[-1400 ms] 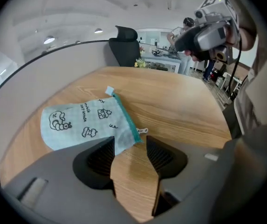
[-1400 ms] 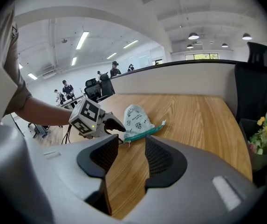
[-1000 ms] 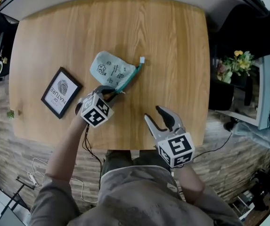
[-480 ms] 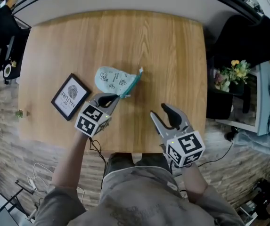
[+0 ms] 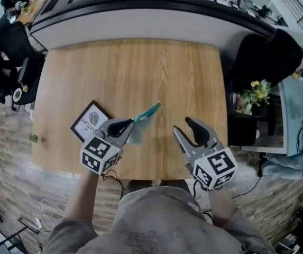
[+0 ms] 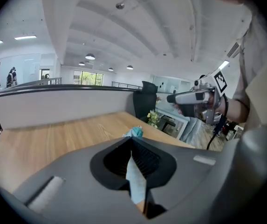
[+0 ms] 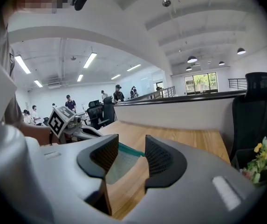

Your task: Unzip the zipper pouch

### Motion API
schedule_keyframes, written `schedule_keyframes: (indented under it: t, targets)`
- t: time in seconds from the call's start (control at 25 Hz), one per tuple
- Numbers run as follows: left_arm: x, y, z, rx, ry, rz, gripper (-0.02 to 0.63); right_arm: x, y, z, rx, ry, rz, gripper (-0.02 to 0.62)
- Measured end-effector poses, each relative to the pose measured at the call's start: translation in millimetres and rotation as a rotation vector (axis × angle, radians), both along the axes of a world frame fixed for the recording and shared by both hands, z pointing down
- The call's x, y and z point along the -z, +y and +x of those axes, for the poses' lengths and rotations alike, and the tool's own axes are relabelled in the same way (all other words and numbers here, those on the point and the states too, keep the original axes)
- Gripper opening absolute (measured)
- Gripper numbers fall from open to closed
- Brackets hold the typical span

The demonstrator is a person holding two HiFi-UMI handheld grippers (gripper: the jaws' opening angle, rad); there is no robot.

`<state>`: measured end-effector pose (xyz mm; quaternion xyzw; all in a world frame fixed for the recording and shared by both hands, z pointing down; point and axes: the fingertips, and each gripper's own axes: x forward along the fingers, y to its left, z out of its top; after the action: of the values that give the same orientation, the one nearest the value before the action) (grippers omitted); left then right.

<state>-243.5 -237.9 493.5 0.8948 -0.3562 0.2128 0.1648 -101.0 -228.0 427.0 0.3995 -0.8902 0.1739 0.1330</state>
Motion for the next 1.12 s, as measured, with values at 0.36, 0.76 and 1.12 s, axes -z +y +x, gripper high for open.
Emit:
schedule_keyframes:
  t: [0.36, 0.76, 1.12]
  targets:
    - [113.8, 24.0, -13.6, 0.031, 0.105, 0.169, 0.008, 90.8, 15.0, -10.8, 0.087, -0.105, 0.148, 0.184]
    - [159.3, 55.5, -14.7, 0.024, 0.081, 0.205, 0.008, 111.3, 47.0, -32.7, 0.339, -0.044, 0.201, 0.089]
    - [163.2, 78.6, 6.6, -0.063, 0.061, 0.196, 0.008, 110.8, 74.9, -74.6, 0.623, 0.15, 0.279, 0.092]
